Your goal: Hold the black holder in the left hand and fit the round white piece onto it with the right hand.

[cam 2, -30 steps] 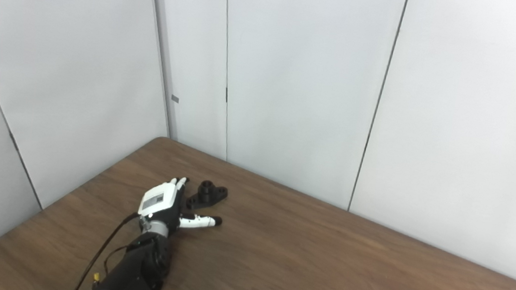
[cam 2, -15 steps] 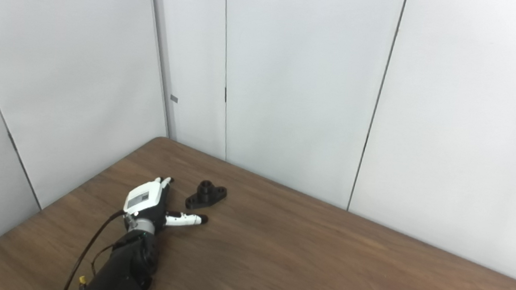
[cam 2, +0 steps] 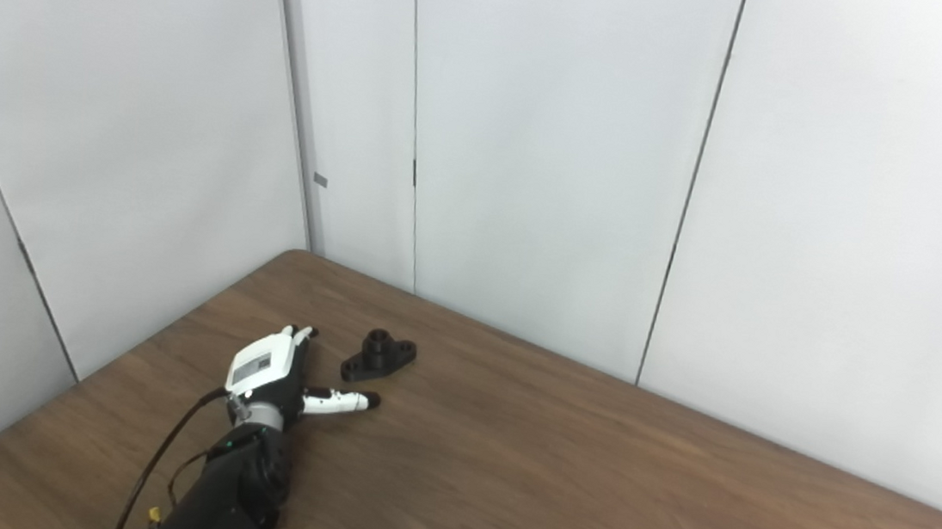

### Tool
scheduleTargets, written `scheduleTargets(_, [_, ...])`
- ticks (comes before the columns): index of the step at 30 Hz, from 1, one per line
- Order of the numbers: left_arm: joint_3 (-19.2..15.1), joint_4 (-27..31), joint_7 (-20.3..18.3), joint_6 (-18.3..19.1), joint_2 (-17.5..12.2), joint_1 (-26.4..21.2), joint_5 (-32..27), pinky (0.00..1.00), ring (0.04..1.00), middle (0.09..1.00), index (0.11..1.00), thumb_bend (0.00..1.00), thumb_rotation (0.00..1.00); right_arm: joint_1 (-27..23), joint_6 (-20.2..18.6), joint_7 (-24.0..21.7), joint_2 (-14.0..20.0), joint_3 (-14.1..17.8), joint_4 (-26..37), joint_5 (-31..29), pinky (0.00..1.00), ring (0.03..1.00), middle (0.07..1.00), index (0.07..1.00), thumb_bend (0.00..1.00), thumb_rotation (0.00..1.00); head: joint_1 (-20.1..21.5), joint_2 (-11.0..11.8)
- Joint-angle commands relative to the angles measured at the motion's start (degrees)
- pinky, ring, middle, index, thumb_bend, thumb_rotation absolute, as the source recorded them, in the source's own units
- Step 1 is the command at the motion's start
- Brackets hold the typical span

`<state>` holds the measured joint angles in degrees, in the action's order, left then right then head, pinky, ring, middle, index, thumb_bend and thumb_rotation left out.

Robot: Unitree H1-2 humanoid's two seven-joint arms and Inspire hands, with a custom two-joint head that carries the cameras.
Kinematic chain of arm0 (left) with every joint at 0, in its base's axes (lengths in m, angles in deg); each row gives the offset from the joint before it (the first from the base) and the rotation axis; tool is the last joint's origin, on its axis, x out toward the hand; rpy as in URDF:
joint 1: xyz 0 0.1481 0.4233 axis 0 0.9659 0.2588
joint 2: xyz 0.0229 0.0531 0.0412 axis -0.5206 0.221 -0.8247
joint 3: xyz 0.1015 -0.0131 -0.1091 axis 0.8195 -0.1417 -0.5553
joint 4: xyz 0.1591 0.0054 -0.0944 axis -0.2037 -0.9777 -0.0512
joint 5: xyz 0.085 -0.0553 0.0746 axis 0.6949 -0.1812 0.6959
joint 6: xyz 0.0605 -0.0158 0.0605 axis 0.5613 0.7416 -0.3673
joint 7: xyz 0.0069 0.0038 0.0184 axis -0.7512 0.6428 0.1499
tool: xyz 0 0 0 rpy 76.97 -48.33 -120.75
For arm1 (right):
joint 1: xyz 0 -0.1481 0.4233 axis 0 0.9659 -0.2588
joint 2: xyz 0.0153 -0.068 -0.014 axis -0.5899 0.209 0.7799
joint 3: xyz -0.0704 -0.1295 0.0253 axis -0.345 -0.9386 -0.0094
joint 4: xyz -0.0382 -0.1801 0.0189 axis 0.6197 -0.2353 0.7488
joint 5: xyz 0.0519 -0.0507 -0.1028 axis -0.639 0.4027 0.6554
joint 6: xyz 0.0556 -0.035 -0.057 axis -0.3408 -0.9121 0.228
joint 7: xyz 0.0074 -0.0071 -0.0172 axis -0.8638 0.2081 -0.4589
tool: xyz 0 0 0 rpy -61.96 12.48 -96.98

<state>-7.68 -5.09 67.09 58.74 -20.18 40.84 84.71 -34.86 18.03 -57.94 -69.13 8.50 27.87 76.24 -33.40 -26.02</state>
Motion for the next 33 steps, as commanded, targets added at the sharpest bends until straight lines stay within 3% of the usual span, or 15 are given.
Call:
scheduleTargets(1, [0.6,-0.4,0.9,0.4,-1.0,-1.4,-0.4,1.0,1.0,1.0,0.936,1.0,0.45,0.3,1.8,0.0,0.5,0.6,1.9,0.1,0.57,0.722,0.8,0.833,0.43,0.42,0.0,0.0])
scheduleTargets(9, [1.9,-0.8,-0.3,0.5,-1.5,-2.1,-0.6,1.0,1.0,1.0,0.942,1.0,0.47,1.1,1.4,-0.4,0.5,0.8,2.6,-0.9,0.58,0.735,0.807,0.836,0.43,0.42,0.7,-0.3])
scheduleTargets(19, [4.6,-2.5,1.4,0.4,-2.1,-3.1,-4.2,1.0,1.0,1.0,0.94,1.0,0.45,1.4,-0.5,-0.1,-0.2,0.7,4.1,-1.3,0.59,0.744,0.805,0.827,0.46,0.43,1.3,-0.3])
scheduleTargets(33, [6.8,-3.6,2.1,0.2,-1.9,-3.8,-6.8,1.0,1.0,1.0,0.937,1.0,0.42,1.9,-0.9,0.0,-0.6,0.5,4.9,-1.3,0.59,0.743,0.808,0.829,0.41,0.4,2.1,-0.6])
